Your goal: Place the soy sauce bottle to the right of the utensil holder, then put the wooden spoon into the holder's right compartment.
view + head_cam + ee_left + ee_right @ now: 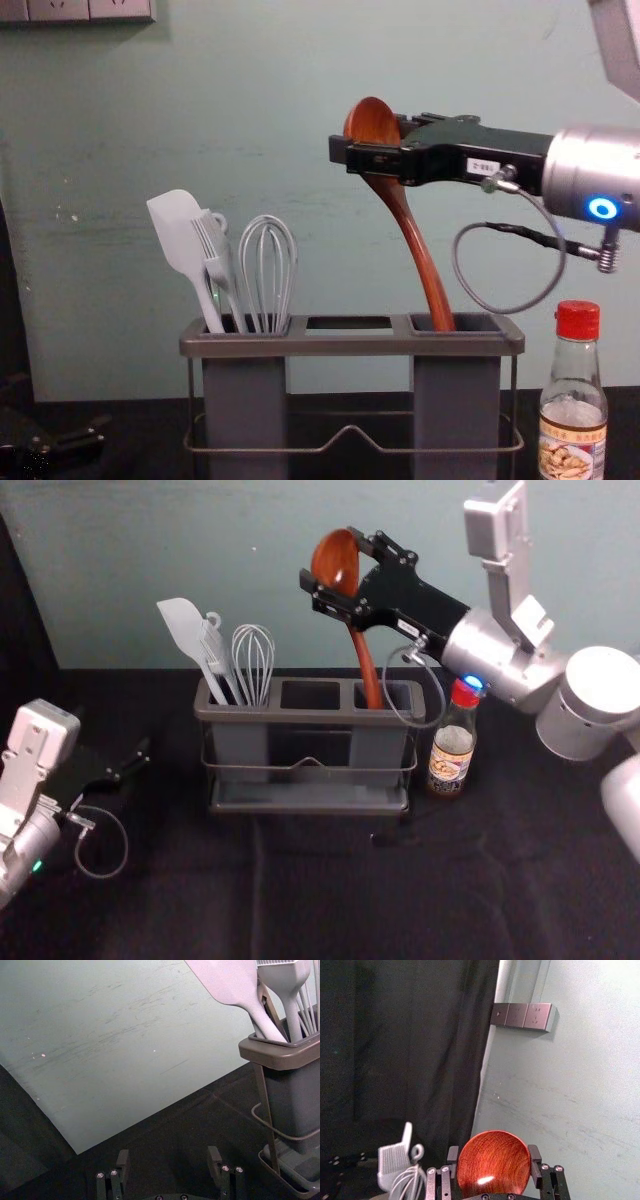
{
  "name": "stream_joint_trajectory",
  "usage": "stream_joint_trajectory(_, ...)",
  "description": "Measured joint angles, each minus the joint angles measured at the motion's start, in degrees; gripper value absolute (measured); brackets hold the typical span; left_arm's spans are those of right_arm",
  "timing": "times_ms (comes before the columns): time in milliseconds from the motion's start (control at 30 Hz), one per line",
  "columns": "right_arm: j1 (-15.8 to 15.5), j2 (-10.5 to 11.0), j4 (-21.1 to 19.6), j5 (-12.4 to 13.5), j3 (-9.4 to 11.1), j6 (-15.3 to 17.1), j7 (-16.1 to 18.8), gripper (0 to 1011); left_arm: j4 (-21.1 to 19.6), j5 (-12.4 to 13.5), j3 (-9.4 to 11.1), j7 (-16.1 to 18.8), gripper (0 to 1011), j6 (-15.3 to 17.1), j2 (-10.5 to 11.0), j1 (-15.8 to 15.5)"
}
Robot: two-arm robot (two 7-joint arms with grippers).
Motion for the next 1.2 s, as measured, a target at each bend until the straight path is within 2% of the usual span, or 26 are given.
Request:
stream_joint_trajectory(267,-4.0,4.5,-6.6,2.3,0.8,2.9,0.3,839,0.0,0.0,0.0,0.0,1012,0.0,0.0,0.0)
stream_joint_trajectory(433,-5.4,6.6,-8.6,3.2,1.3,4.1,0.3,839,0.0,0.0,0.0,0.0,1011,0.0,0.0,0.0)
stream_joint_trajectory(700,-6.0,9.6,-8.8,4.3,1.0,6.7,1.2,840,0.0,0.0,0.0,0.0,1011,0.0,0.0,0.0)
stream_joint_trajectory(933,-5.8,11.3,-7.6,5.7,0.2,7.9,3.1,840,0.0,0.0,0.0,0.0,1011,0.0,0.0,0.0)
stream_joint_trajectory(1200,-5.5,12.0,-6.4,6.1,-1.4,8.3,4.1,839,0.0,0.0,0.0,0.0,1012,0.0,0.0,0.0)
